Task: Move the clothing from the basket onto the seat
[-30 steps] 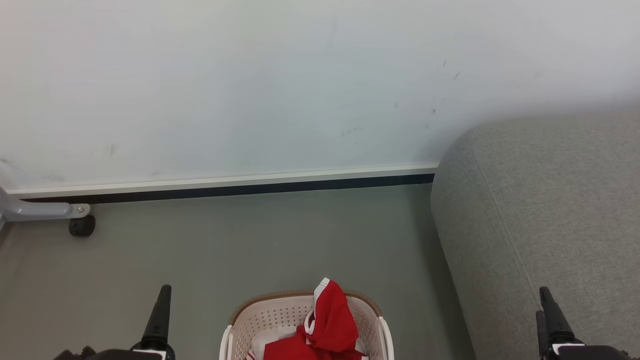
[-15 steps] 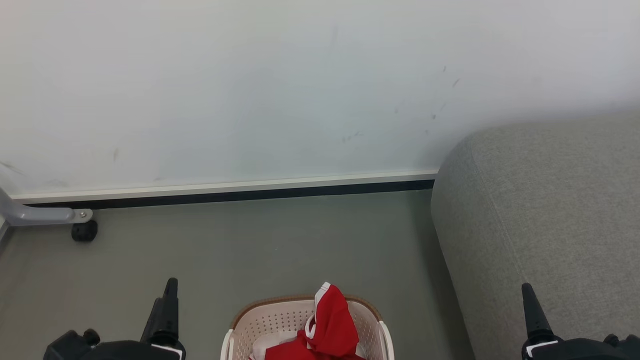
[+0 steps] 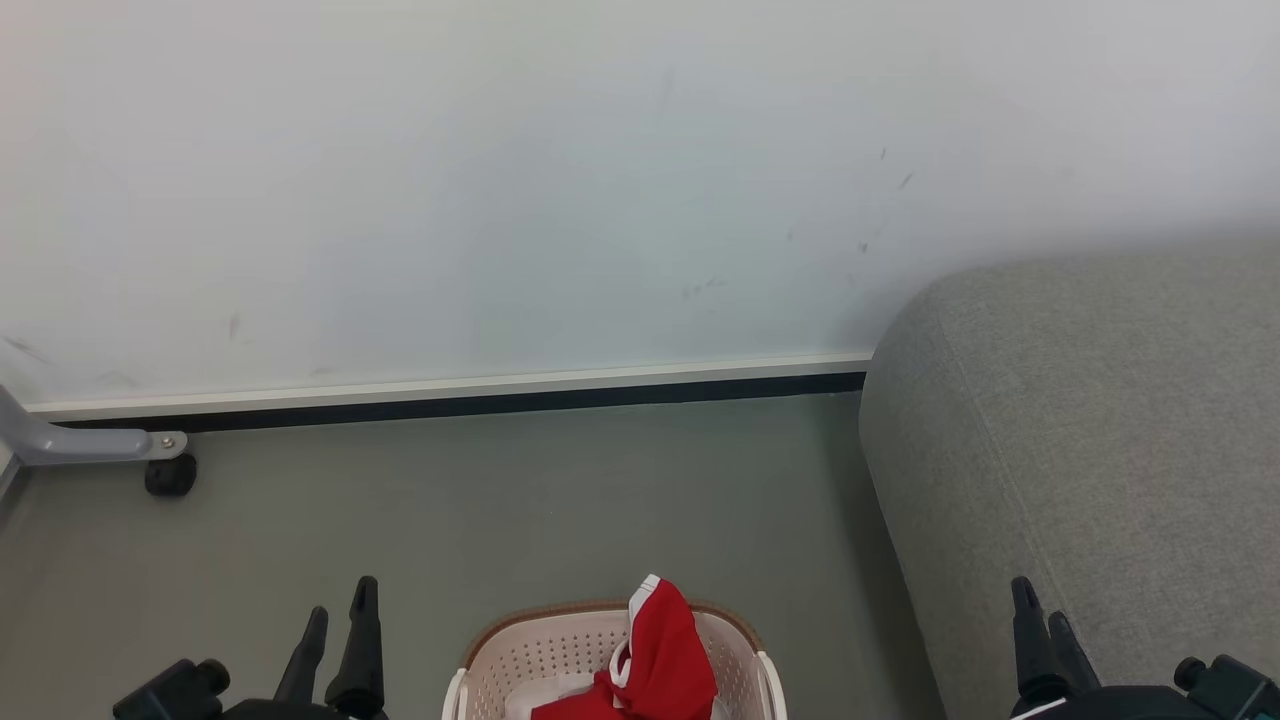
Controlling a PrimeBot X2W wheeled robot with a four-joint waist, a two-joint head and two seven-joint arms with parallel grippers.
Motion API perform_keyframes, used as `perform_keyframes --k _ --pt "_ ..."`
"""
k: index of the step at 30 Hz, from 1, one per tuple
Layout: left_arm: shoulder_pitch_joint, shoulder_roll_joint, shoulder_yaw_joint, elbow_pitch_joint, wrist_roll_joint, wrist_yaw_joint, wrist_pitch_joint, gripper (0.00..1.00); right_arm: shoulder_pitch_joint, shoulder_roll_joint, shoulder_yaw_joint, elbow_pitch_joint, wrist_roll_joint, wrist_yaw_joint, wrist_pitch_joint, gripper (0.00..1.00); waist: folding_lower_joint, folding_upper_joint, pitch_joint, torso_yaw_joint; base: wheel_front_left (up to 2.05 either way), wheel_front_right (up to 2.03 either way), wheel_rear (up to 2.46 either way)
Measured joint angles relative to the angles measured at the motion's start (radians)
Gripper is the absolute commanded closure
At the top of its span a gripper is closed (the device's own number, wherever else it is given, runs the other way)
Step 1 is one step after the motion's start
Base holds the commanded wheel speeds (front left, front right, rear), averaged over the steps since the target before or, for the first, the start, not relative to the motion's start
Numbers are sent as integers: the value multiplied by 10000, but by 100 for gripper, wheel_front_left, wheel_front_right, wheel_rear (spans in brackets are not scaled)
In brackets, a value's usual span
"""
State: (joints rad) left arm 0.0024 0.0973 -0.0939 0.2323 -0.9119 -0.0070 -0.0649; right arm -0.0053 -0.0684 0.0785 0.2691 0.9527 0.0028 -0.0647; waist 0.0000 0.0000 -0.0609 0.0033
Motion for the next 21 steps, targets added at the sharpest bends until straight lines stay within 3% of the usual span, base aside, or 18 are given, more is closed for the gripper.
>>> perform_keyframes --k 21 --pt "485 303 -529 -322 3448 552 -796 0 222 -180 955 -84 -3087 -491 -796 0 0 0 -190 -1 0 0 0"
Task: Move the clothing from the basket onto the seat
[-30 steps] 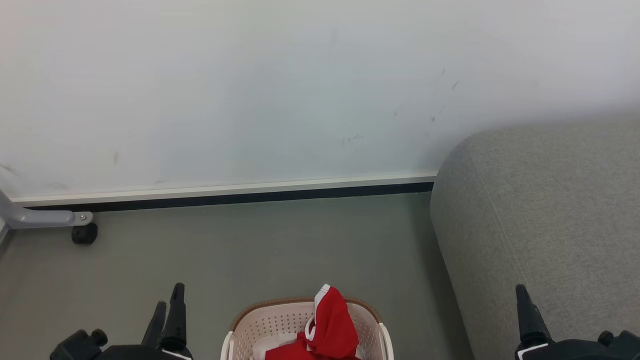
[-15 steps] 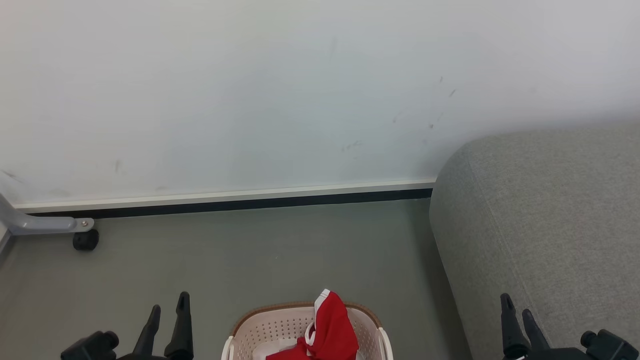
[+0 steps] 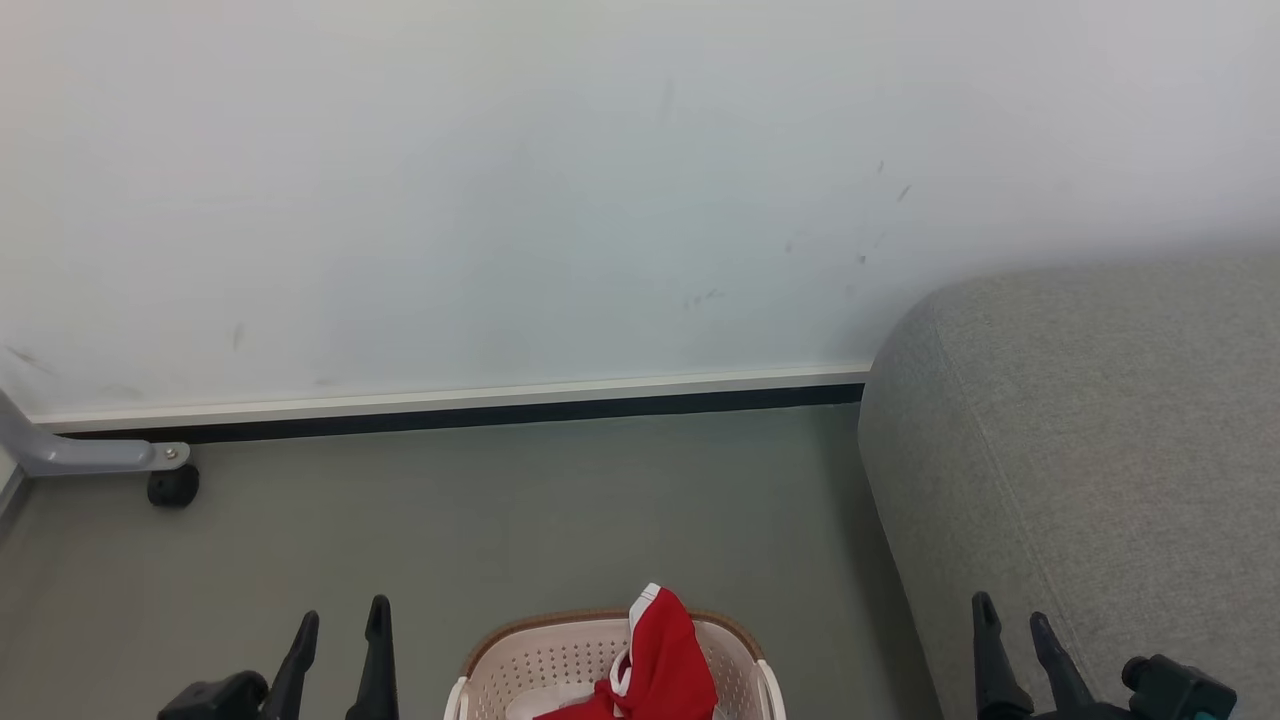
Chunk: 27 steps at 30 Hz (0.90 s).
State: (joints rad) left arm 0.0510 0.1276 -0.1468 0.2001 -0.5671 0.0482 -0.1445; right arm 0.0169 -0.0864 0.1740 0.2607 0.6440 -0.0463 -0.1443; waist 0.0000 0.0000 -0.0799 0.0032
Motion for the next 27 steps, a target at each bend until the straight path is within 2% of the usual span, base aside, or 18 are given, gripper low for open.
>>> perform_keyframes --k 27 --pt "402 69 -374 140 3162 508 -986 0 228 -196 984 -92 -3486 -495 -961 0 0 0 -179 -74 0 0 0"
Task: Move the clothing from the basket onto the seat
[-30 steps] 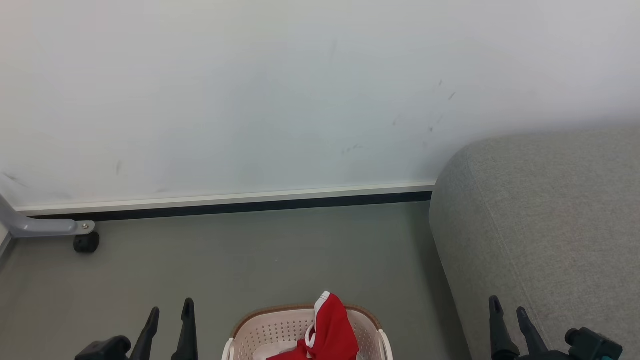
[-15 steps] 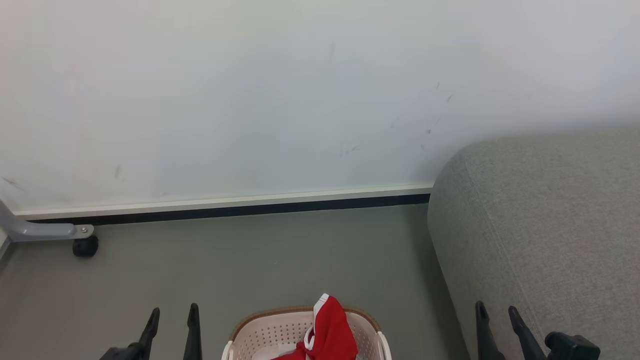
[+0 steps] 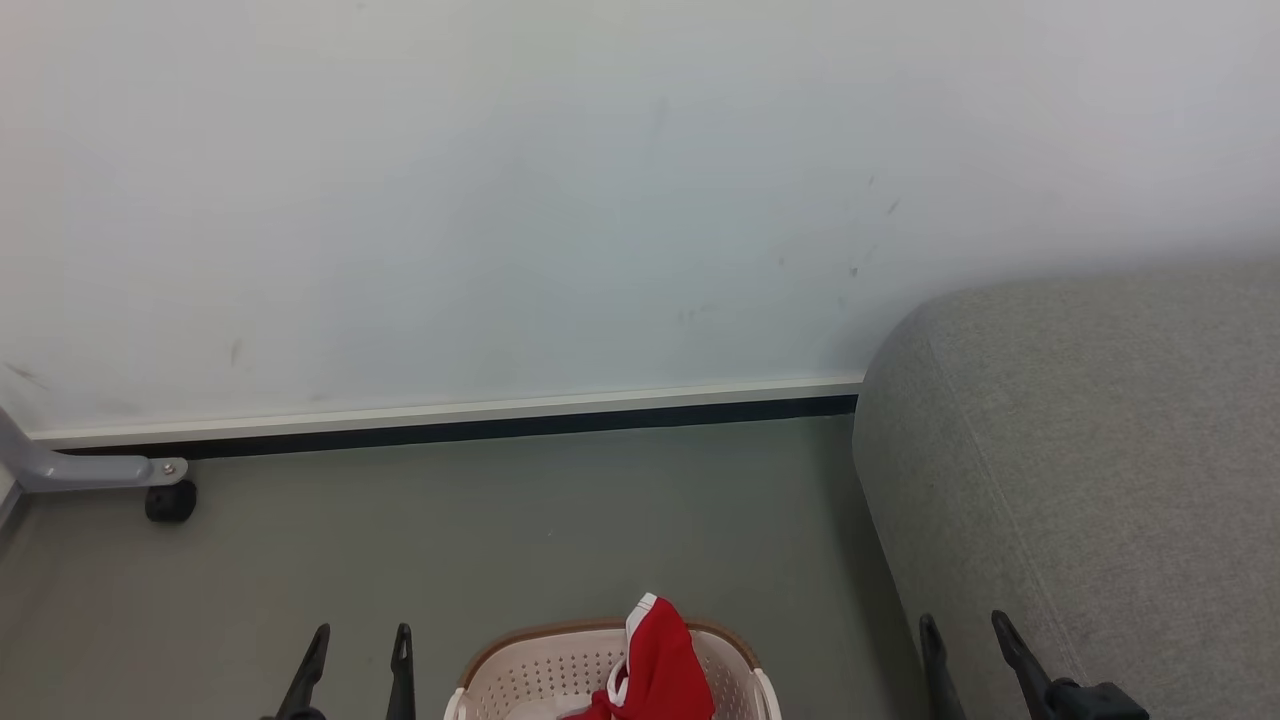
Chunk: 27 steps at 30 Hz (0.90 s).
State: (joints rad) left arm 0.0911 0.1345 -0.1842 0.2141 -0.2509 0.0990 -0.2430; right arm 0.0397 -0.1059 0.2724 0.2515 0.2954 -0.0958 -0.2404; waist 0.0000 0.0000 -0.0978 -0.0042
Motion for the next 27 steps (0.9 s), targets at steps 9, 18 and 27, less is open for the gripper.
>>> perform_keyframes --k 9,18,27 --pt "7 2 12 100 313 58 -69 0 114 -21 105 12 -414 -12 -90 0 0 0 -26 2 0 0 0" --pt "7 -17 75 230 311 50 -69 0 113 -17 90 65 -422 -8 -90 0 0 0 -15 -2 0 0 0" --pt "3 -56 92 261 313 -27 -69 0 110 -19 25 46 -454 6 -90 0 0 0 100 -14 0 0 0"
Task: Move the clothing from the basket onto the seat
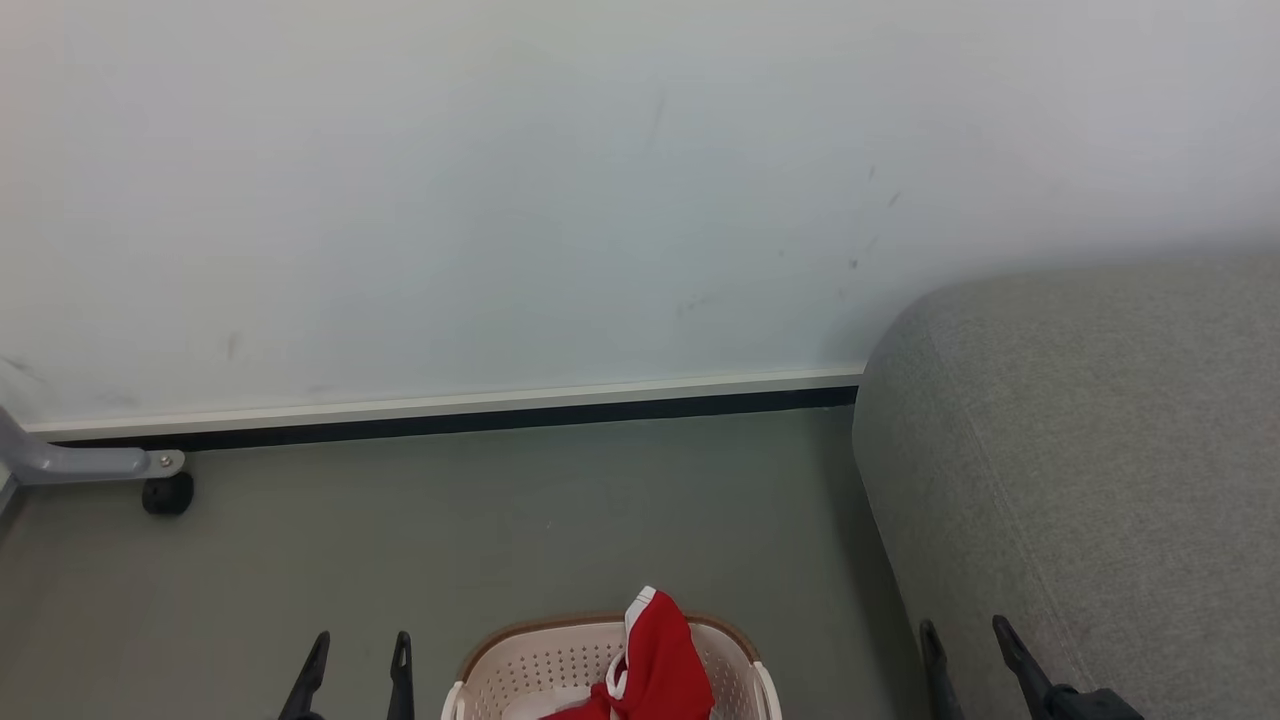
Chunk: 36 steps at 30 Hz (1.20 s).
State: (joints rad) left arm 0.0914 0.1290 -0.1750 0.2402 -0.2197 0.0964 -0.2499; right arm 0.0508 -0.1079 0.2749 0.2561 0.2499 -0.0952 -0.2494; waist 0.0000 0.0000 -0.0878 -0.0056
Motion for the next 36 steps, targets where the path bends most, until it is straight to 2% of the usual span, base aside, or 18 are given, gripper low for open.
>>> perform_keyframes --k 16,31,36 --pt "-343 -56 -529 102 414 -284 0 0 -417 -215 -230 -587 -190 44 0 0 0 1 994 -96 0 0 0" --pt "-2033 -278 -1312 1822 938 -708 6 0 -1516 -393 -424 -1204 -470 75 -2 0 2 1 2973 -621 0 0 0" --pt "-2783 -426 -1578 2775 1074 -786 146 0 -2106 -387 -384 -1444 -554 163 -4 0 3 1 3837 -891 0 0 0"
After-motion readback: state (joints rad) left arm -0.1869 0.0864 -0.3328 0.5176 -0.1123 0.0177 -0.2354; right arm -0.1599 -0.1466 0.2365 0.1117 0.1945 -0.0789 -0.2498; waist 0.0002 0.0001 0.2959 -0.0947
